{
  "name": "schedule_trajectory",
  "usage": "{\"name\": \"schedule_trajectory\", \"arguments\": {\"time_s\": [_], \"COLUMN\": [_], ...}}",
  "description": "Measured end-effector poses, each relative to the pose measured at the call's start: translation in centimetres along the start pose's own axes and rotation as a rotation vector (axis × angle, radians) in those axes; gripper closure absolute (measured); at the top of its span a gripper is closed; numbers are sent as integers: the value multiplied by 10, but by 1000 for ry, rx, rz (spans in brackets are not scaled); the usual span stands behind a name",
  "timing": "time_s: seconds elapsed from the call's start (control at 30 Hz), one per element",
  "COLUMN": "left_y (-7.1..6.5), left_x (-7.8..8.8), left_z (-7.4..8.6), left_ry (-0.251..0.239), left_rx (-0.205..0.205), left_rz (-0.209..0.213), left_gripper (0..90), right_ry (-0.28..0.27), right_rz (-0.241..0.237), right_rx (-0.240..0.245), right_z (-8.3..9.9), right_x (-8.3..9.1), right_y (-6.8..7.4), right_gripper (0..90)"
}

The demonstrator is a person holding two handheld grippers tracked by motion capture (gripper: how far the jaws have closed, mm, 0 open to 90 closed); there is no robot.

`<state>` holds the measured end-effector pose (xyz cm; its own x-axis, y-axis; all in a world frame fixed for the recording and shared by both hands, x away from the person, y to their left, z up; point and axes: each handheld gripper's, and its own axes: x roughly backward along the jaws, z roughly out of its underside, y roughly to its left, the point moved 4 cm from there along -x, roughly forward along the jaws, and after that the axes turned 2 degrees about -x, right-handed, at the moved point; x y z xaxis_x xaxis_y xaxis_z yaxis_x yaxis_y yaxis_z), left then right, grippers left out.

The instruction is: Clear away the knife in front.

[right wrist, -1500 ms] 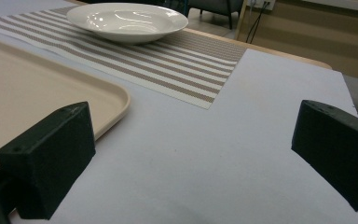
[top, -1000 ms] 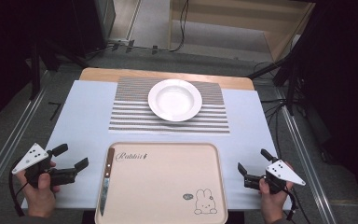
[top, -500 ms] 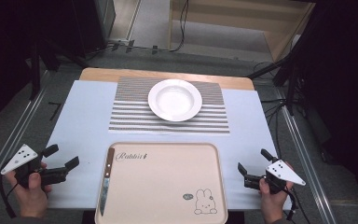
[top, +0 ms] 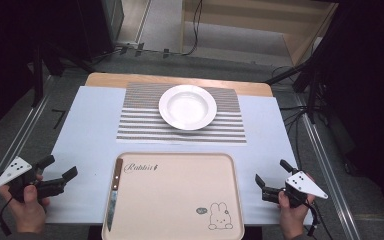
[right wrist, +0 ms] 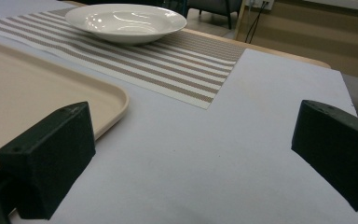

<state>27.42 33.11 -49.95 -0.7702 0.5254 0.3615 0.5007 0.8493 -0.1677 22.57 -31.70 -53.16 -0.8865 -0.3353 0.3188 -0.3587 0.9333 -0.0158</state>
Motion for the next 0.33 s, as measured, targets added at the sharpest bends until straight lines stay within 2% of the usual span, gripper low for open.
{"name": "schedule_trajectory", "arguments": {"time_s": [0.33], "left_y": [-3], "left_x": [-4], "left_z": [3], "left_ry": [1], "left_rx": [-12], "left_rz": [1], "left_gripper": [2], "right_ry": [2], "right_rz": [-1], "right_rx": [-5], "right_z": [0], "right_x": [0], "right_y": [0], "right_gripper": [0]}}
